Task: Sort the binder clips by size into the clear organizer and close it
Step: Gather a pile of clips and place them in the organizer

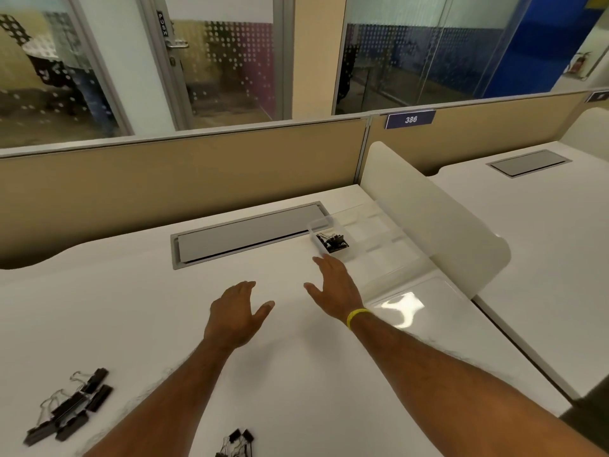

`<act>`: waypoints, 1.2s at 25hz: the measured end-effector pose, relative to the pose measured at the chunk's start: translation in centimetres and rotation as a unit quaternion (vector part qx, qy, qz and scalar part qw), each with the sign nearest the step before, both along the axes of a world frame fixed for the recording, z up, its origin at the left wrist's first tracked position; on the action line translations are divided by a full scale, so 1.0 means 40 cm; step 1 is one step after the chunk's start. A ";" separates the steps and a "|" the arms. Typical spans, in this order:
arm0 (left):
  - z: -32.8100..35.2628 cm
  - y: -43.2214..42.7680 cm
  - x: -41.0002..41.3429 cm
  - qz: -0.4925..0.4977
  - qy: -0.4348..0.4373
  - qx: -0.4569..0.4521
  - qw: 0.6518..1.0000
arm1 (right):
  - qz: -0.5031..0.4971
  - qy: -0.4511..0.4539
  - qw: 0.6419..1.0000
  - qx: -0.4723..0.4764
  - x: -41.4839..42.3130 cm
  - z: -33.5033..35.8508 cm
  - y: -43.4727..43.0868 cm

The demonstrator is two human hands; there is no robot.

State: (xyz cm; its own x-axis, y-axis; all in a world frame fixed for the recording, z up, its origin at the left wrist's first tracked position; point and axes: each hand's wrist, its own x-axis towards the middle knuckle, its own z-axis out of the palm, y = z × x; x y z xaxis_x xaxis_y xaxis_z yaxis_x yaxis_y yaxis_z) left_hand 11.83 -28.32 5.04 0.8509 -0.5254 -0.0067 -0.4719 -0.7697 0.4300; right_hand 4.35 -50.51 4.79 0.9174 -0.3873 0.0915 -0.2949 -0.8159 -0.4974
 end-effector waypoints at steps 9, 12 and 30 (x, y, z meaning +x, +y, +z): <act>0.006 0.290 -0.064 -0.008 -0.040 0.107 0.993 | 0.070 0.034 0.996 -0.046 -0.051 -0.002 0.267; -0.012 0.387 -0.090 -0.002 -0.050 0.131 0.990 | 0.103 0.038 0.992 -0.061 -0.063 -0.018 0.362; -0.096 0.823 -0.164 0.093 -0.004 0.111 0.990 | 0.227 0.076 0.970 -0.033 -0.037 -0.084 0.820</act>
